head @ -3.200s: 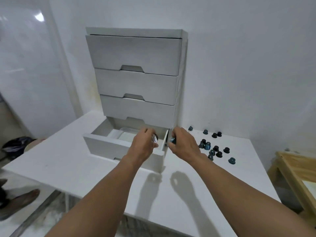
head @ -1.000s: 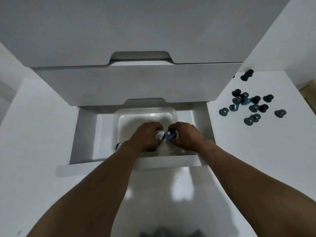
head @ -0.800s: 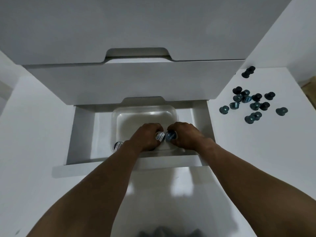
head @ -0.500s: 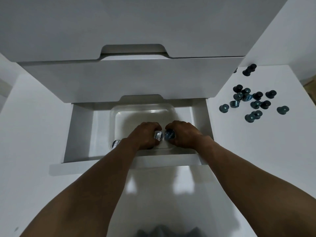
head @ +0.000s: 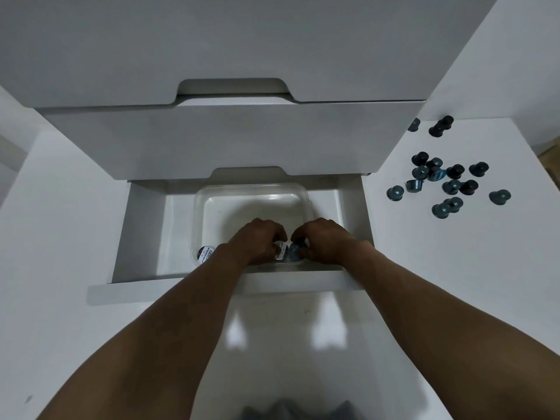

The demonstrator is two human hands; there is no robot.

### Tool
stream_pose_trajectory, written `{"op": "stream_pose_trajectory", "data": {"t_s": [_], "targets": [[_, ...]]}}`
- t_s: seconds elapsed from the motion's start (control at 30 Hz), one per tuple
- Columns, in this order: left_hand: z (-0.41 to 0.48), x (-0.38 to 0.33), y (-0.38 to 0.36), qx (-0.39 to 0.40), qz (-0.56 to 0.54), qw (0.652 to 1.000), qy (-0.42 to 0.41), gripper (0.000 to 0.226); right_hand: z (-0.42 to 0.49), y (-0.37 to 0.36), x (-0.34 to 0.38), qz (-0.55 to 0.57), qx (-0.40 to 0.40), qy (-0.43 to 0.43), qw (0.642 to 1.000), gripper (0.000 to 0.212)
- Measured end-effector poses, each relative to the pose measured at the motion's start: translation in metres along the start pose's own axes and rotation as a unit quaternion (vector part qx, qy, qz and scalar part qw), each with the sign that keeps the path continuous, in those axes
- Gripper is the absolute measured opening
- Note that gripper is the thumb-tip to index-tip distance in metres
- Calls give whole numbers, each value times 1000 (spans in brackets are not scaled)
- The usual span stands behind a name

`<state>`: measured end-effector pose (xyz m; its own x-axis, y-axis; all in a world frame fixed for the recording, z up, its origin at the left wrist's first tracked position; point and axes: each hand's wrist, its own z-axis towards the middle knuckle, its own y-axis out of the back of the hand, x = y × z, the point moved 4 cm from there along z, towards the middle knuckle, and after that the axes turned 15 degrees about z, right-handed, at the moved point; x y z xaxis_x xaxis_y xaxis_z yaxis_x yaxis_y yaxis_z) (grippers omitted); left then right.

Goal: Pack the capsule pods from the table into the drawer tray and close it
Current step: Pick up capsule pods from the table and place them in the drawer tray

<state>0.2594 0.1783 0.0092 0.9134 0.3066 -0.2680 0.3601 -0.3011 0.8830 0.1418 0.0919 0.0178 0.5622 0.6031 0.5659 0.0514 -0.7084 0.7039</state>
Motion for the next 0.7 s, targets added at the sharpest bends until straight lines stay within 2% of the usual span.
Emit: {"op": "stream_pose_trajectory", "data": {"t_s": [0.2, 0.37, 0.53, 0.7], "targets": [[-1, 1, -5, 7, 18, 1000, 3, 33, 1, -3, -1, 6, 2, 0, 1000, 32], [-1, 0, 0, 17, 30, 999, 12, 39, 1, 0, -1, 15, -7, -6, 1000, 41], [-14, -1, 16, -57, 48, 995, 66, 38, -6, 9, 4, 22, -72, -5, 997, 40], [-48, -10, 43, -165, 108, 972, 131, 35, -25, 31, 30, -5, -159, 15, 987, 37]]}}
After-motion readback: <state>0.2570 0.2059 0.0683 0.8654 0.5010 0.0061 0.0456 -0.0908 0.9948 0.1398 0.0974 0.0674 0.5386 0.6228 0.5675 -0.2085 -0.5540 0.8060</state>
